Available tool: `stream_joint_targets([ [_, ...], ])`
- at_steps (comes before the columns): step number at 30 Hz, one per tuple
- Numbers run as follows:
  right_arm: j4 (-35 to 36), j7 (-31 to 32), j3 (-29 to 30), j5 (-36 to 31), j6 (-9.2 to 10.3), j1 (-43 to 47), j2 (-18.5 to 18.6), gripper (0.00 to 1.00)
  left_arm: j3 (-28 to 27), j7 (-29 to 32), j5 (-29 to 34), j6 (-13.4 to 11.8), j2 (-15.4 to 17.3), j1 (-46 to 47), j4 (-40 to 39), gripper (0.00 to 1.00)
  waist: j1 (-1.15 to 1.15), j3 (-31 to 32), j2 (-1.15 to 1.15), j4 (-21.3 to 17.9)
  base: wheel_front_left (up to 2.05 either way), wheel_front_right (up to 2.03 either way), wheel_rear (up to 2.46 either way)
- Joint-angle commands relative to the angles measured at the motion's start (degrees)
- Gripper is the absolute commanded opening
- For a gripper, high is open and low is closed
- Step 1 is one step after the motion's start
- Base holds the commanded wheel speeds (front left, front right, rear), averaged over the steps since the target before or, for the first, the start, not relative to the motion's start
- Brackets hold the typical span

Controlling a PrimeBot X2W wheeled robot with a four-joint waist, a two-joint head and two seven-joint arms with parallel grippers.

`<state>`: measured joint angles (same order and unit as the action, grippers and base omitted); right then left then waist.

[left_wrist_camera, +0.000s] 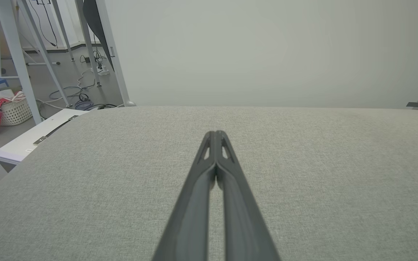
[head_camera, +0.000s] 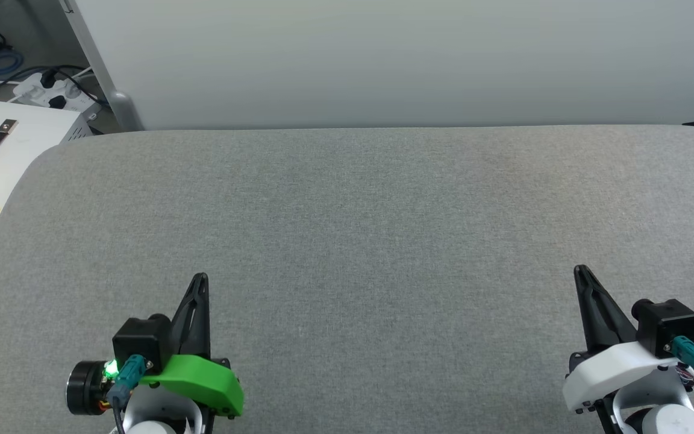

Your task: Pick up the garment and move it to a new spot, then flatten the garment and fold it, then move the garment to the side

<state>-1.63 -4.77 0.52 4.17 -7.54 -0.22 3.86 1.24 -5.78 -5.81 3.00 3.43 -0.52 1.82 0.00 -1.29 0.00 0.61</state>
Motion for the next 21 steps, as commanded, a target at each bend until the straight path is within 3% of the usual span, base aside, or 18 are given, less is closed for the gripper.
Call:
stream_joint_targets([
  [1, 0.4, 0.3, -0.1, -0.7, 0.03, 0.1, -0.2, 0.00, -0.4, 0.3, 0.7, -0.4, -0.3, 0.3, -0.3, 0.00, 0.00, 0.0, 0.00, 0.0, 0.00, 0.00, 0.00],
  [21, 0.9, 2.3, -0.3, -2.2, 0.04, 0.2, -0.6, 0.00, -0.8, 2.8, 3.0, -1.6, -0.4, 0.4, -0.9, 0.00, 0.00, 0.6, 0.00, -0.3, 0.00, 0.00, 0.00],
])
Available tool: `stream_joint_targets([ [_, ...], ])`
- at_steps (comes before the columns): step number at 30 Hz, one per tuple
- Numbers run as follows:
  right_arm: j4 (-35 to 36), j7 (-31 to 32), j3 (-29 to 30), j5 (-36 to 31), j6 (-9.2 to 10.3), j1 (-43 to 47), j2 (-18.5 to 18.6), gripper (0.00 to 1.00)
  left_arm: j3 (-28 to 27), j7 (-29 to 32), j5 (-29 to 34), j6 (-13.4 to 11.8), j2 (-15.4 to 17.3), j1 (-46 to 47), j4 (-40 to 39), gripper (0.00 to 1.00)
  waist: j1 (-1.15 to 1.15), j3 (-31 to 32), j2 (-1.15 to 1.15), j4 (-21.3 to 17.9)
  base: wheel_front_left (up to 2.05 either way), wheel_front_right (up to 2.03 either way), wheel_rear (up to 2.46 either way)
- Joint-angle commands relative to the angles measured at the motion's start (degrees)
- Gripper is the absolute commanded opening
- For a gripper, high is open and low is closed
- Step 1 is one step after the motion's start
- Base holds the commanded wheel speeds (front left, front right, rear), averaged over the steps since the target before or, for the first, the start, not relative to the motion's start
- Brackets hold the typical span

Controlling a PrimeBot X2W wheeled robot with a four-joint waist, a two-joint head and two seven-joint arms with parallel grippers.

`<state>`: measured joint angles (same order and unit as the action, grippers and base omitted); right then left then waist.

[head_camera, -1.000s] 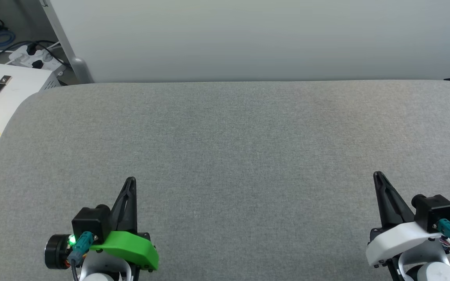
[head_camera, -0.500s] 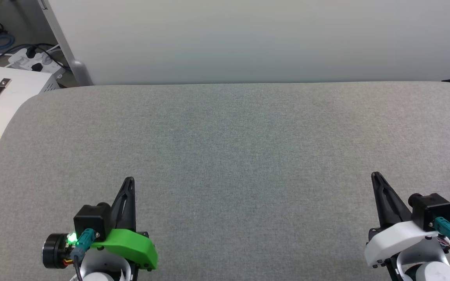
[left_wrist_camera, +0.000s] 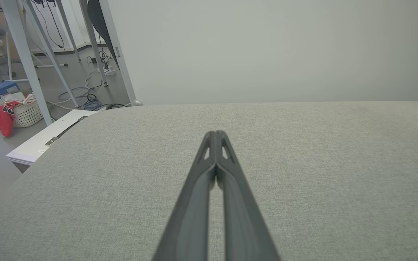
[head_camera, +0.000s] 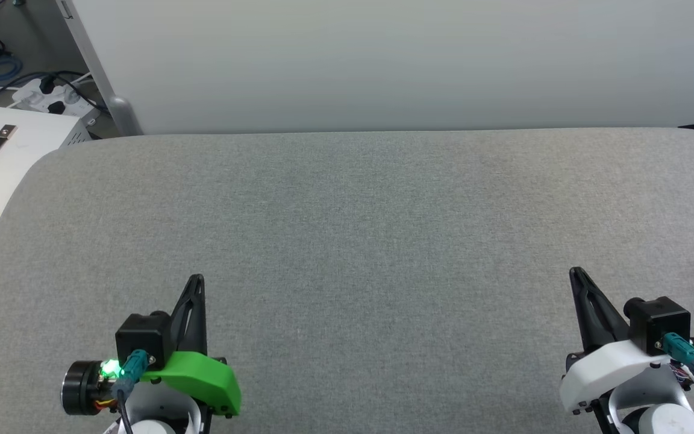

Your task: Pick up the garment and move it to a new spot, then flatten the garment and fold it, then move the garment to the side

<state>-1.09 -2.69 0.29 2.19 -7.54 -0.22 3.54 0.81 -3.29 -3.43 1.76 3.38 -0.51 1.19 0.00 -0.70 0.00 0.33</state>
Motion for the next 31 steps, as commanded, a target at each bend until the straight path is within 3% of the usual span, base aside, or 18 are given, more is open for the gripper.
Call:
stream_joint_targets([
  [1, 0.4, 0.3, -0.1, -0.3, 0.04, 0.2, -0.3, 0.00, -0.3, 0.4, 0.7, -0.4, -0.4, 0.4, -0.4, 0.00, 0.00, 0.0, 0.00, 0.0, 0.00, 0.00, 0.00],
  [31, 1.1, 2.7, -0.3, -2.2, 0.05, 0.2, -0.7, 0.00, -0.8, 3.3, 3.4, -1.8, -0.5, 0.5, -1.2, 0.00, 0.00, 0.7, 0.00, -0.3, 0.00, 0.00, 0.00],
])
